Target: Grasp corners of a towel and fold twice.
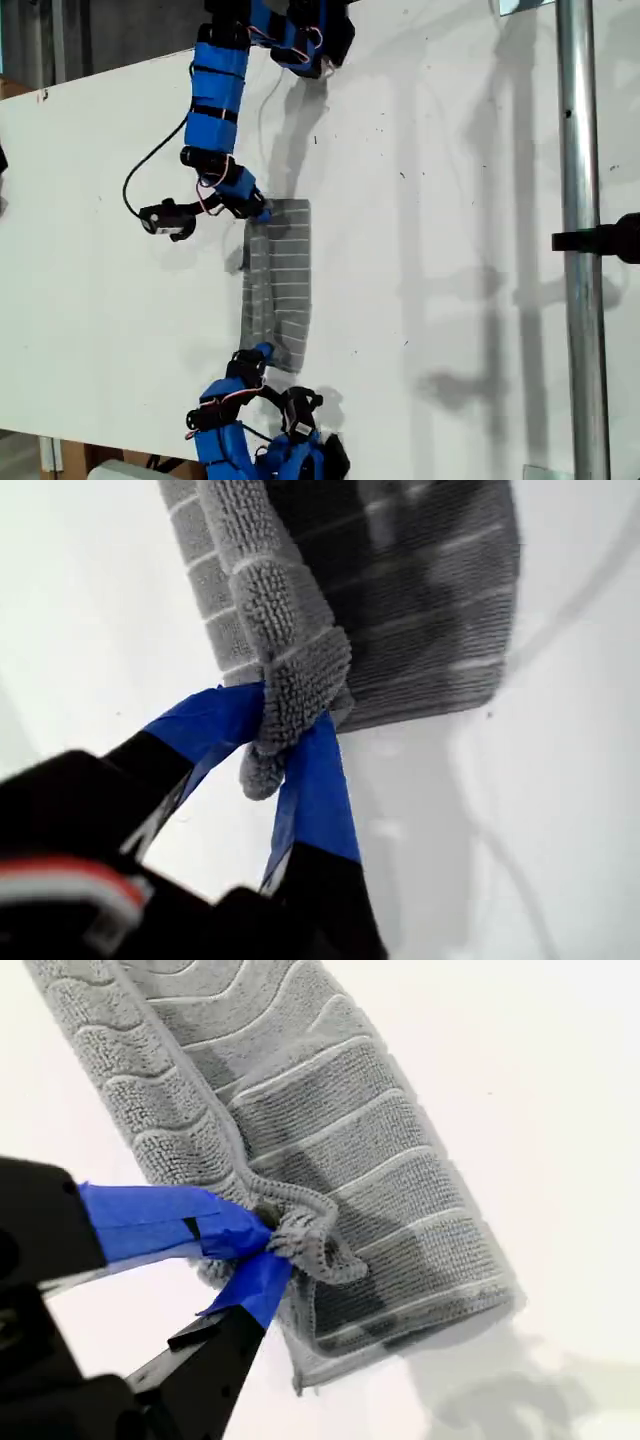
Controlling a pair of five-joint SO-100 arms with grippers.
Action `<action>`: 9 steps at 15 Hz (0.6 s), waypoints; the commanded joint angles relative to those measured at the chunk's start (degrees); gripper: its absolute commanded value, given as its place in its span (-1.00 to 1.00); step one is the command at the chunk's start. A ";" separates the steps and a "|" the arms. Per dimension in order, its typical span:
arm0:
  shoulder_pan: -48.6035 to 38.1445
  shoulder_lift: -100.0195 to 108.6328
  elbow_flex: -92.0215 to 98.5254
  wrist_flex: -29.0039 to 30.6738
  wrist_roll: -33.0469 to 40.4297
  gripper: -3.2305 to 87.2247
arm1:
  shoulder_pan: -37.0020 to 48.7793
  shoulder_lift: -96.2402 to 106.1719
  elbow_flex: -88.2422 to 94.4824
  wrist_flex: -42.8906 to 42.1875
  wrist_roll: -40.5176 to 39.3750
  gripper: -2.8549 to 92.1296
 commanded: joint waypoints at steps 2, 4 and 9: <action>-6.94 -1.32 -8.53 -6.06 10.02 -0.99 | 8.88 2.37 -1.23 -5.36 -7.29 -0.94; -10.37 -0.70 -11.16 -9.67 15.03 -0.99 | 12.04 4.75 -1.58 -9.76 -10.99 -0.94; -9.93 -5.62 -4.13 -8.35 10.81 -0.99 | 5.71 4.13 1.32 -2.46 -8.79 -0.94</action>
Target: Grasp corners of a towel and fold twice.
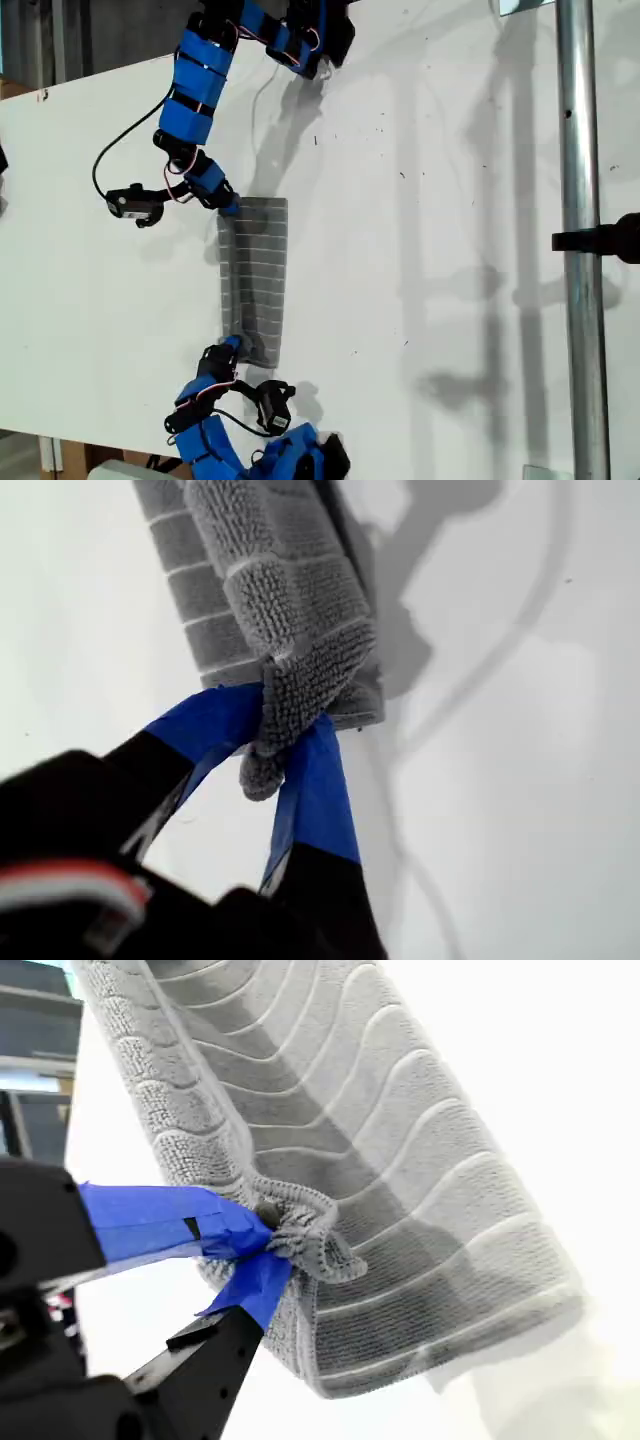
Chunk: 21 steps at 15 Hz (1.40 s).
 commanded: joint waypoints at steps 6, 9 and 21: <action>2.72 -7.21 4.04 4.92 -6.94 -0.98 | -10.20 -12.30 -2.37 2.20 9.67 -0.94; 1.93 -13.18 -0.18 15.47 -12.22 -0.20 | -9.23 -15.82 -7.47 9.14 10.72 -0.25; 11.95 60.12 35.60 4.48 -10.28 -0.33 | 3.16 45.62 42.80 15.64 26.98 -0.31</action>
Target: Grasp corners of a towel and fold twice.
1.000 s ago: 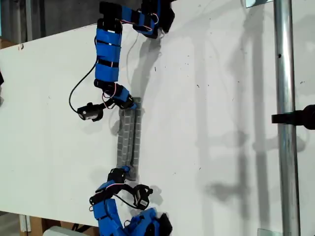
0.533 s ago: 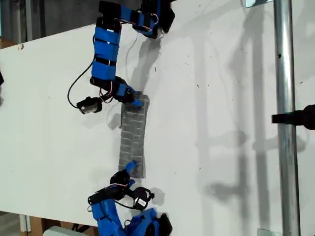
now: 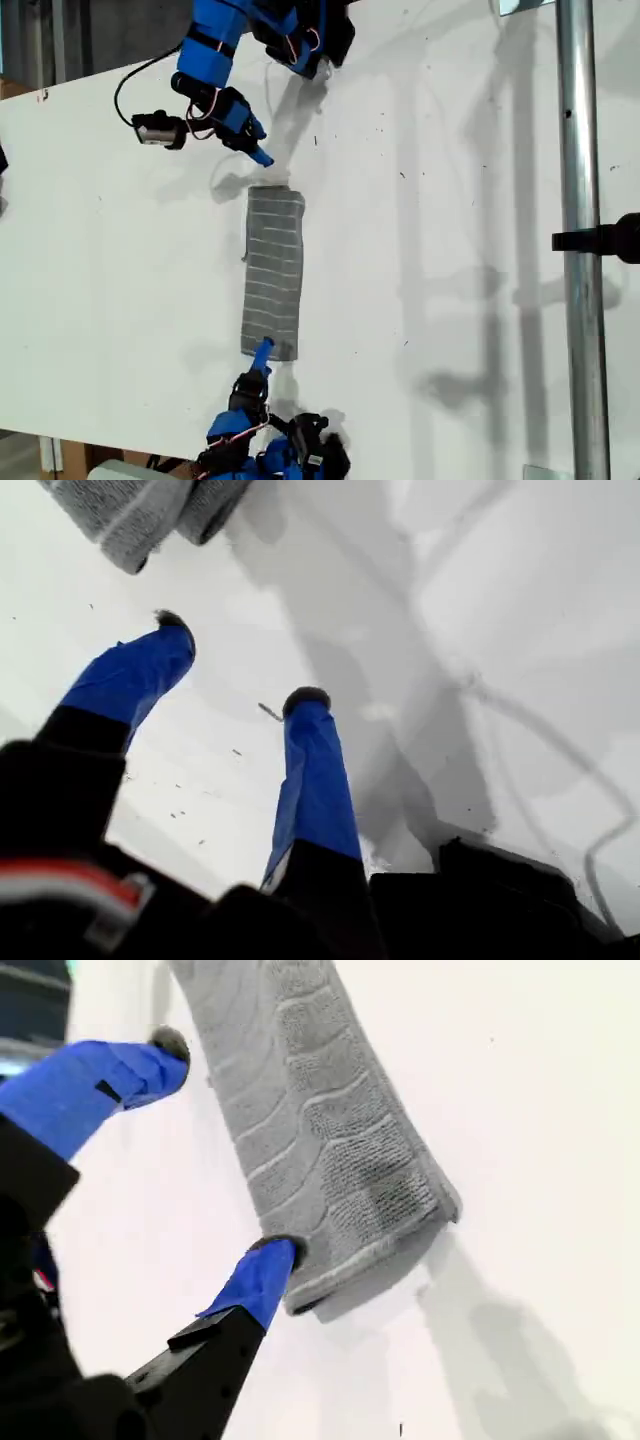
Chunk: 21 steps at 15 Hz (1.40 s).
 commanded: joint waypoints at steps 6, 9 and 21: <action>6.77 47.20 24.61 -1.41 -1.41 -0.50 | -1.58 31.73 24.70 -7.91 12.66 0.07; 7.65 47.20 29.09 -2.72 -0.62 -0.59 | 0.62 11.43 22.59 -25.05 12.66 0.12; 7.91 47.29 32.70 -4.75 1.32 -0.61 | -6.94 -35.51 -23.82 -24.08 8.88 -0.94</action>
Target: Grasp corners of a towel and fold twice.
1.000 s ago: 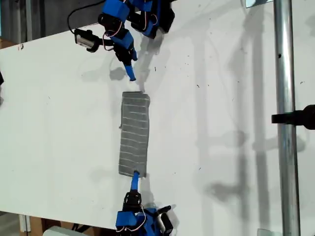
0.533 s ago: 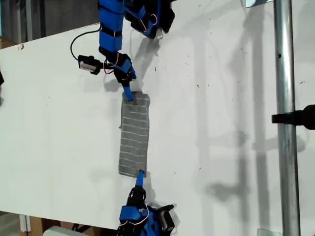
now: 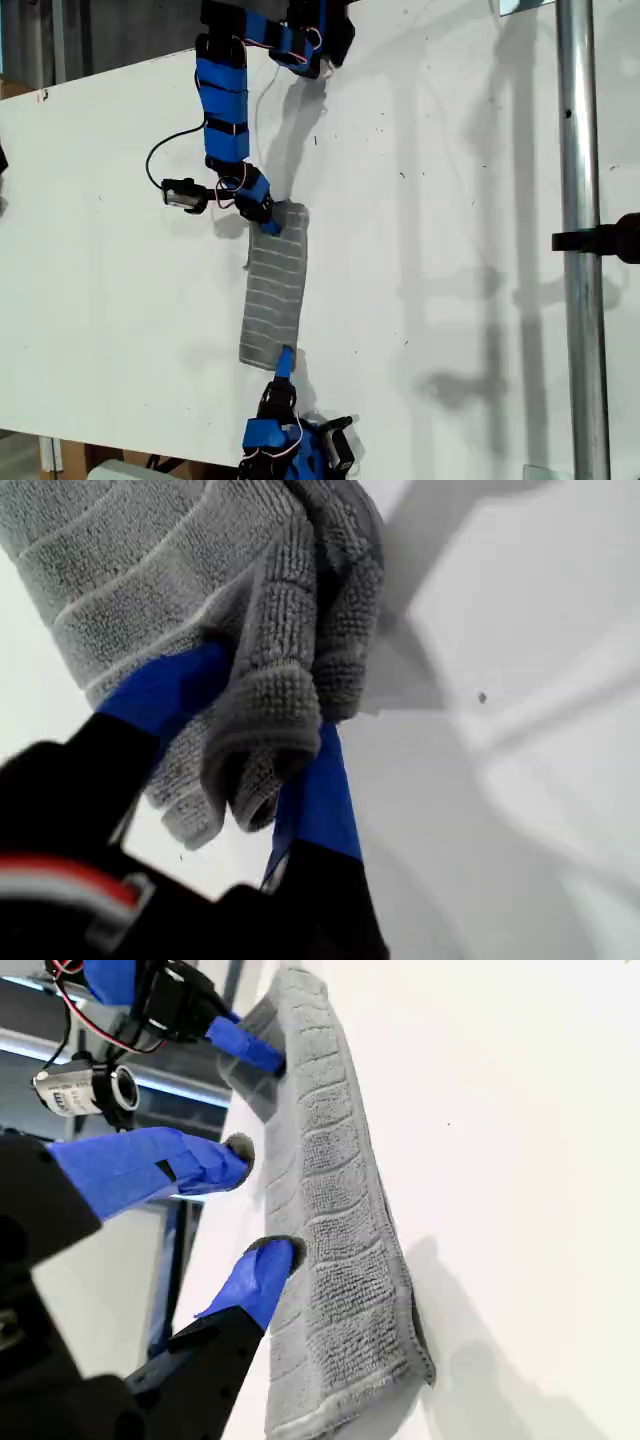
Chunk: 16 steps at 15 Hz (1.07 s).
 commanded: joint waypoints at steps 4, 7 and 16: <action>-0.09 0.35 0.18 -1.23 0.35 -0.60 | 7.91 25.31 6.33 50.45 -1.41 -0.94; 0.00 0.35 0.18 -1.23 0.35 -0.60 | 2.90 20.65 -0.44 50.89 -1.67 -0.94; 0.44 0.35 0.26 -1.14 0.26 -0.59 | -2.81 2.99 -17.84 -6.94 -2.11 -0.43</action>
